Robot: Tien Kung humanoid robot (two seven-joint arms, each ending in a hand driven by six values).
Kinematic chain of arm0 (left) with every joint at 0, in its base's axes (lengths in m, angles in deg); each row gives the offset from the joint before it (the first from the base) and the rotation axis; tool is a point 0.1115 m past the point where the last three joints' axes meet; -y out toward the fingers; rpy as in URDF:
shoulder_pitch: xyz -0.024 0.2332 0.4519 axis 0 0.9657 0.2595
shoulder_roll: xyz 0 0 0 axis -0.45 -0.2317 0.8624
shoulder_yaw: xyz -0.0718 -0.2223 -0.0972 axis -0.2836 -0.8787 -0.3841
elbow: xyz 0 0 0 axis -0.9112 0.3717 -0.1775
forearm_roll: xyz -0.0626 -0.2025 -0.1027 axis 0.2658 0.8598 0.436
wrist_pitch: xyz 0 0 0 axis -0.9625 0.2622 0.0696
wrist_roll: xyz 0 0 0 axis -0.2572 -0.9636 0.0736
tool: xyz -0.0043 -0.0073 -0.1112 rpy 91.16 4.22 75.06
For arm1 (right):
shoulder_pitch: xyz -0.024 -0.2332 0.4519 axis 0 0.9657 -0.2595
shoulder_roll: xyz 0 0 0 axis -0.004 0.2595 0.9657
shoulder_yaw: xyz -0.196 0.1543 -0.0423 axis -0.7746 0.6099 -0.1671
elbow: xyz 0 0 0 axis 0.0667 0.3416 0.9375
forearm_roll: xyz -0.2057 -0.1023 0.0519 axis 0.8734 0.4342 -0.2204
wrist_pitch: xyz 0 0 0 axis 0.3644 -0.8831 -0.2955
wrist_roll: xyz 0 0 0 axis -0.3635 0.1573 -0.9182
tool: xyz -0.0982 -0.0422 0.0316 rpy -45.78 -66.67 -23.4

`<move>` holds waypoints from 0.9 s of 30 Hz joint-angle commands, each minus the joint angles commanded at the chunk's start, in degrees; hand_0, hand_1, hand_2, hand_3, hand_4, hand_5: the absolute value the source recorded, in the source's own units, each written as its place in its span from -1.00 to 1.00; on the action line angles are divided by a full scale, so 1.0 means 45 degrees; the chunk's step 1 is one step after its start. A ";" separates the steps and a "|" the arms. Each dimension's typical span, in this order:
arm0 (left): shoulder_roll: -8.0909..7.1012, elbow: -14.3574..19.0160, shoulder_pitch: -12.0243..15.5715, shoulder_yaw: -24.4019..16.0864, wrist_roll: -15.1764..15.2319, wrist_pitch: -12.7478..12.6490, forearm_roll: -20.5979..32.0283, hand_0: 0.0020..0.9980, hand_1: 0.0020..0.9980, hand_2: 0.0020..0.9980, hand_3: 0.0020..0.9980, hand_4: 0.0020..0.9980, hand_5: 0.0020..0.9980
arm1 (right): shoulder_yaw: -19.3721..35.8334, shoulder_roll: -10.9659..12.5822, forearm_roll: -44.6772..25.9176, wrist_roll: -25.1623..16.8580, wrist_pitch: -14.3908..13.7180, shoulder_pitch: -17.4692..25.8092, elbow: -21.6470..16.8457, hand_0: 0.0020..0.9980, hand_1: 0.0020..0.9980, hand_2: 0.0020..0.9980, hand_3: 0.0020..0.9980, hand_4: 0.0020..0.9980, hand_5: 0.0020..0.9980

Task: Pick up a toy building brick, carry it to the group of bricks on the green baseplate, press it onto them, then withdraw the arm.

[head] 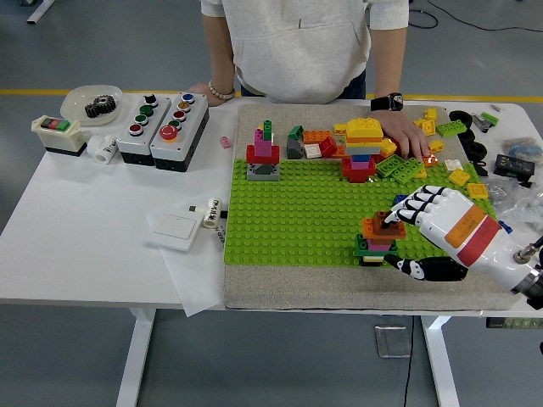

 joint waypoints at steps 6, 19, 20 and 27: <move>-0.0010 0.0005 -0.0023 0.0009 0.0007 0.0023 0.0008 0.36 0.22 0.49 0.32 0.52 0.31 | 0.0030 -0.0040 -0.0043 0.0010 0.0001 -0.0085 0.0027 0.25 0.21 0.29 0.20 0.52 -0.10; -0.0025 0.0006 -0.0057 0.0067 0.0042 0.0037 0.0067 0.36 0.21 0.49 0.32 0.52 0.31 | -0.0167 -0.0050 0.0000 0.0031 0.0109 -0.0098 0.0079 0.25 0.21 0.30 0.20 0.51 -0.11; -0.0025 0.0006 -0.0059 0.0071 0.0046 0.0037 0.0071 0.36 0.21 0.49 0.32 0.52 0.31 | -0.0176 -0.0052 0.0002 0.0034 0.0121 -0.0101 0.0095 0.25 0.21 0.30 0.20 0.51 -0.11; -0.0022 0.0007 -0.0067 0.0080 0.0057 0.0053 0.0094 0.36 0.21 0.49 0.32 0.52 0.32 | -0.0211 -0.0043 0.0015 0.0042 0.0164 -0.0085 0.0113 0.25 0.21 0.30 0.20 0.51 -0.11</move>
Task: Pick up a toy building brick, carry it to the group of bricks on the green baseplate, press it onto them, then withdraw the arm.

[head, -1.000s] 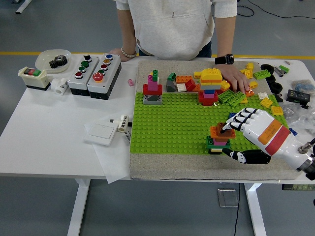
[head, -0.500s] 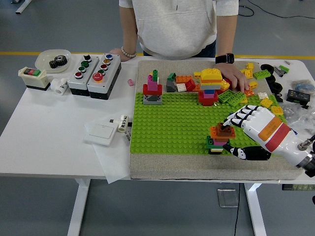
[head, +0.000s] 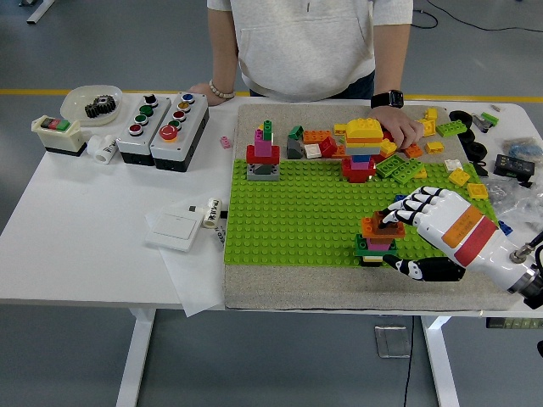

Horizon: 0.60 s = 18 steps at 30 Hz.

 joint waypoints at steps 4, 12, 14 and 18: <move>0.0001 0.0001 0.0000 0.0001 0.0004 0.0022 0.0005 0.36 0.21 0.49 0.31 0.52 0.32 | -0.0002 0.0007 -0.0006 -0.0005 0.0012 0.0013 -0.0010 0.25 0.21 0.31 0.20 0.51 -0.11; 0.0000 -0.0004 0.0010 -0.0002 0.0012 0.0050 0.0006 0.36 0.22 0.49 0.31 0.52 0.32 | 0.0055 0.0053 -0.0077 -0.0033 -0.0051 0.0016 -0.0127 0.26 0.21 0.31 0.20 0.51 -0.11; -0.0001 -0.0005 0.0010 -0.0001 0.0016 0.0050 0.0010 0.36 0.21 0.48 0.32 0.52 0.32 | 0.0065 0.0061 -0.0091 -0.0038 -0.0064 0.0017 -0.0145 0.26 0.21 0.31 0.20 0.51 -0.11; 0.0000 -0.0011 0.0014 0.0004 0.0027 0.0051 0.0013 0.36 0.21 0.48 0.32 0.52 0.32 | 0.0162 0.0078 -0.0167 -0.0059 -0.0133 0.0023 -0.0242 0.26 0.21 0.31 0.20 0.51 -0.11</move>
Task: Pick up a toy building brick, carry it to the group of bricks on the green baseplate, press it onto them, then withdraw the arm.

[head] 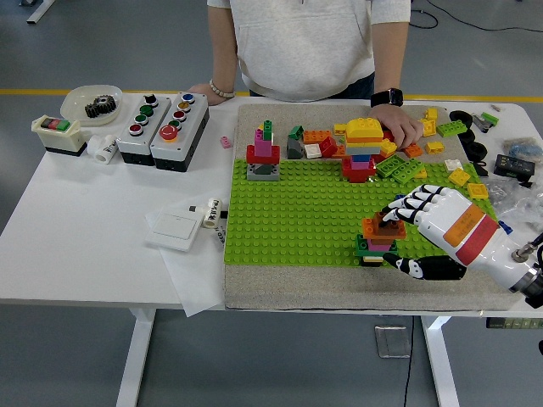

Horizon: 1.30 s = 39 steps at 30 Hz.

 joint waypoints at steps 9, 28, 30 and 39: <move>0.0023 -0.0008 0.0058 -0.0018 -0.0021 -0.0045 -0.0026 0.36 0.21 0.48 0.32 0.52 0.32 | 0.0361 -0.0007 -0.0364 -0.0021 -0.0085 0.0054 -0.0369 0.26 0.21 0.31 0.20 0.51 -0.11; 0.0034 -0.0038 0.0180 -0.0094 -0.0063 -0.0178 -0.0204 0.37 0.22 0.49 0.32 0.52 0.31 | 0.2175 -0.0544 -0.7943 0.1953 0.1591 0.0500 -0.2000 0.49 0.45 0.56 0.54 0.69 -0.02; 0.0035 -0.0040 0.0187 -0.0099 -0.0063 -0.0182 -0.0210 0.37 0.22 0.49 0.32 0.52 0.31 | 0.2254 -0.0589 -0.9019 0.2050 0.1759 0.0528 -0.2030 0.49 0.45 0.56 0.54 0.69 -0.02; 0.0019 -0.0063 0.0161 0.0000 0.0027 -0.0265 -0.0086 0.37 0.22 0.49 0.31 0.51 0.31 | 0.3797 -0.1241 -1.3819 0.2310 0.2965 0.1060 -0.2073 0.68 0.61 0.71 0.81 1.00 0.40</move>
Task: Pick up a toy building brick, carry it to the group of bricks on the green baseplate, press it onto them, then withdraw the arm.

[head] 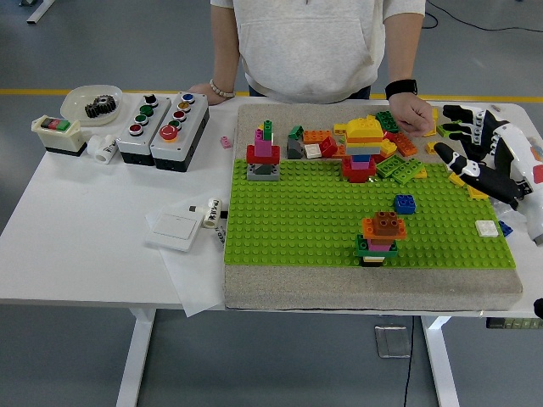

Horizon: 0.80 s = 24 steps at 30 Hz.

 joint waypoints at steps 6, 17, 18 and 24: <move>0.0005 -0.0003 -0.0007 0.0029 0.0023 -0.0029 0.0036 0.37 0.22 0.49 0.31 0.51 0.31 | 0.0769 -0.0260 -0.3228 -0.0063 0.0109 0.0327 0.0205 0.79 0.65 0.75 0.90 1.00 0.60; 0.0023 -0.0009 0.0011 0.0076 0.0030 -0.0055 0.0096 0.37 0.23 0.49 0.31 0.51 0.31 | 0.1288 -0.0626 -0.6078 0.0128 0.0281 0.0730 0.0468 0.80 0.64 0.76 0.91 1.00 0.64; 0.0023 -0.0010 0.0015 0.0079 0.0032 -0.0058 0.0101 0.37 0.23 0.49 0.31 0.50 0.31 | 0.1321 -0.0653 -0.6070 0.0142 0.0291 0.0747 0.0489 0.80 0.65 0.76 0.89 1.00 0.70; 0.0025 -0.0014 0.0020 0.0080 0.0038 -0.0061 0.0091 0.37 0.24 0.49 0.30 0.50 0.31 | 0.1441 -0.0713 -0.6026 0.0212 0.0301 0.0794 0.0551 0.81 0.66 0.75 0.88 1.00 0.73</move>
